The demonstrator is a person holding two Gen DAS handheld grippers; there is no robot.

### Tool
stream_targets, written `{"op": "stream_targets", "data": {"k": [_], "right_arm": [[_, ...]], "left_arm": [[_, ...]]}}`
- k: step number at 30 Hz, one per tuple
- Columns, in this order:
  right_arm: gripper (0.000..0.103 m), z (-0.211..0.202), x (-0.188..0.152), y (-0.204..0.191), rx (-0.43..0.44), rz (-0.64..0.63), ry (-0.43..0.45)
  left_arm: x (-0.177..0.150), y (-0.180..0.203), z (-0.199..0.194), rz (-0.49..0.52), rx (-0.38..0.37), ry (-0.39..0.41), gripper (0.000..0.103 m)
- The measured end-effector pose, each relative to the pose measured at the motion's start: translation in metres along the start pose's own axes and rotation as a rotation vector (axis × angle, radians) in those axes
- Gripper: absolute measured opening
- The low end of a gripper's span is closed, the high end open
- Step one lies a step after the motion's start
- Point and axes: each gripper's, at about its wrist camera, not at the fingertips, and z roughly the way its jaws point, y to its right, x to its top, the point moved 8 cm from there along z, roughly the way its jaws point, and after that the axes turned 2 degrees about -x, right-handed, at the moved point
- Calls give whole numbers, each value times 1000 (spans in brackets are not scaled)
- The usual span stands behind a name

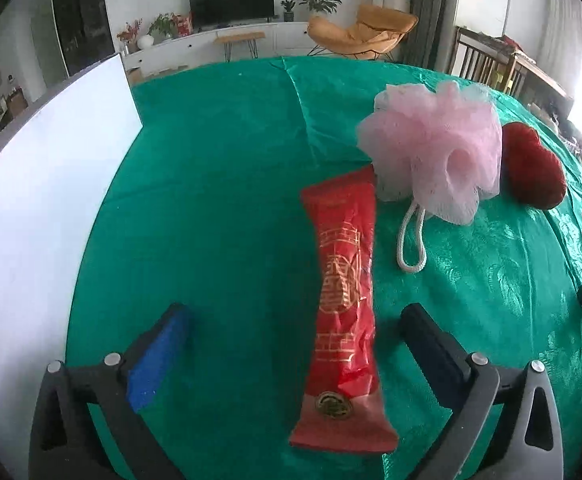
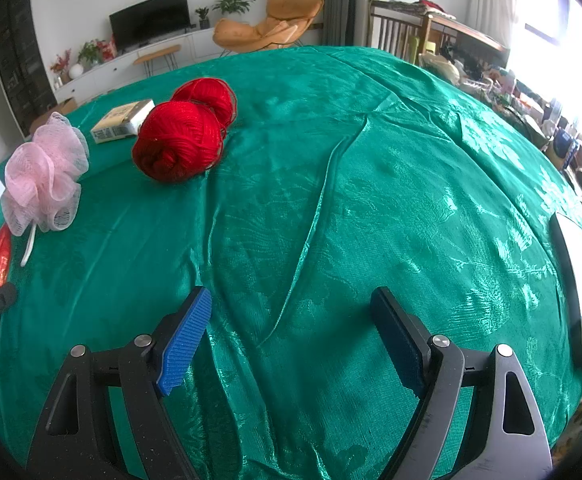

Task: Organize soft objects
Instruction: 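Grasp the red gift pack with the left gripper and set it down, then grasp the red yarn ball with the right gripper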

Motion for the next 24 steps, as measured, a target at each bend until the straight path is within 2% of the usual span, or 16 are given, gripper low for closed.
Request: {"op": "stream_targets", "data": {"k": [6, 24], "right_arm": [[85, 0, 0, 0, 0, 0, 0], [85, 0, -1, 0, -1, 1, 0]], "left_arm": [[1, -14, -7, -1, -1, 0, 103], [2, -12, -6, 0, 0, 0, 103]]}}
